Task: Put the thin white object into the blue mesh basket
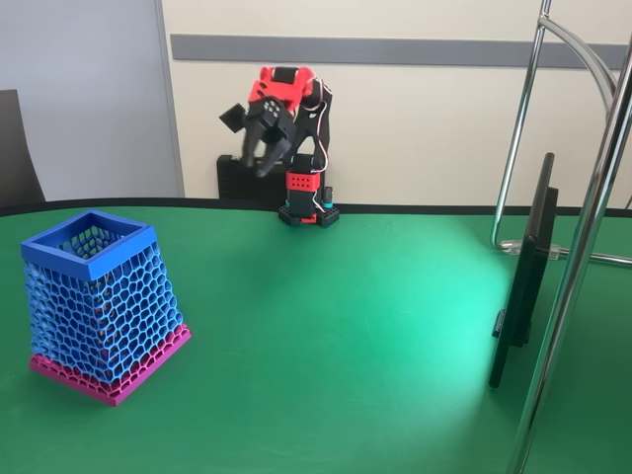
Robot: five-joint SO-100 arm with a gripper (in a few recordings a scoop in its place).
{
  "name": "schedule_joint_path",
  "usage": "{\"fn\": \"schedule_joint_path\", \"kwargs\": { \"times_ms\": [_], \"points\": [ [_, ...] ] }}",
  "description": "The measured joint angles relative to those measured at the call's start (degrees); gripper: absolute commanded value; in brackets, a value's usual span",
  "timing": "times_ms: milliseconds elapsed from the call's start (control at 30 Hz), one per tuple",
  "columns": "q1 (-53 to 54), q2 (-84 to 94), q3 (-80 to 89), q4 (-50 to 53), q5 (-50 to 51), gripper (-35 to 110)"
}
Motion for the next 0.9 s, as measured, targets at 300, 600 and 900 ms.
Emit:
{"fn": "schedule_joint_path", "kwargs": {
  "times_ms": [300, 600, 900],
  "points": [
    [-7.03, 19.60, 22.15, -2.72, -9.58, 9],
    [-10.02, 38.06, 39.55, -2.37, -16.70, 1],
    [-13.54, 53.96, 51.24, 1.67, -21.09, 1]
  ]
}}
